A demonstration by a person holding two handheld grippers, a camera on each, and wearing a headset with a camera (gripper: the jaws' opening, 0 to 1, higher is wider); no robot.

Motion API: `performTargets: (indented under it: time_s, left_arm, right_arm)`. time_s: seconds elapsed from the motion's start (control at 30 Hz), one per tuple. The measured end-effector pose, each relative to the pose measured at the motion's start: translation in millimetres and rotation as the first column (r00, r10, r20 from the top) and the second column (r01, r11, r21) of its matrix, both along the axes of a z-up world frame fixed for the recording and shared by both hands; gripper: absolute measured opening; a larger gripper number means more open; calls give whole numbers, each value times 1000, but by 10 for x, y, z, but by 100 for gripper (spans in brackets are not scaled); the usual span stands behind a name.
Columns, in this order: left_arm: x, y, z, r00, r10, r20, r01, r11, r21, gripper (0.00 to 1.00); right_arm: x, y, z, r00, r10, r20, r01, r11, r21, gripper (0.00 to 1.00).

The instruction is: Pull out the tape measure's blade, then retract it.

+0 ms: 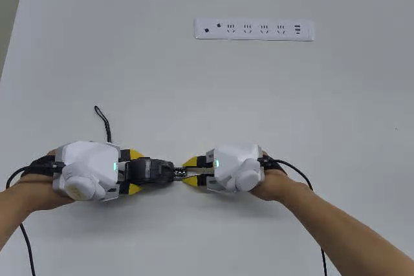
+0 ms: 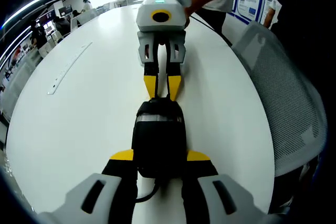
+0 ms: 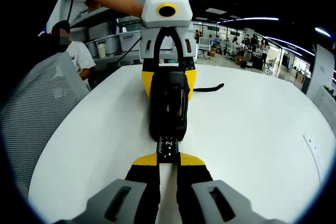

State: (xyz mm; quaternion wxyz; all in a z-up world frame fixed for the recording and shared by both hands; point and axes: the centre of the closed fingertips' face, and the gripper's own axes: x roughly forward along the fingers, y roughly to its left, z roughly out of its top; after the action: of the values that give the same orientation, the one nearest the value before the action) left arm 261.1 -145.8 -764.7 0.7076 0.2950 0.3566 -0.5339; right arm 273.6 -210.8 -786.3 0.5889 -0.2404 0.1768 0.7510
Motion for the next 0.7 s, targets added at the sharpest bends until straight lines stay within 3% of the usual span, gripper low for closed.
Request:
performTargets:
  time_s: [0.7]
  left_arm:
    - [-6, -18, -3, 1000, -6, -1, 6, 1000, 7, 28]
  right_arm:
    - [20, -246, 2, 1000, -8, -7, 8, 1000, -4, 8]
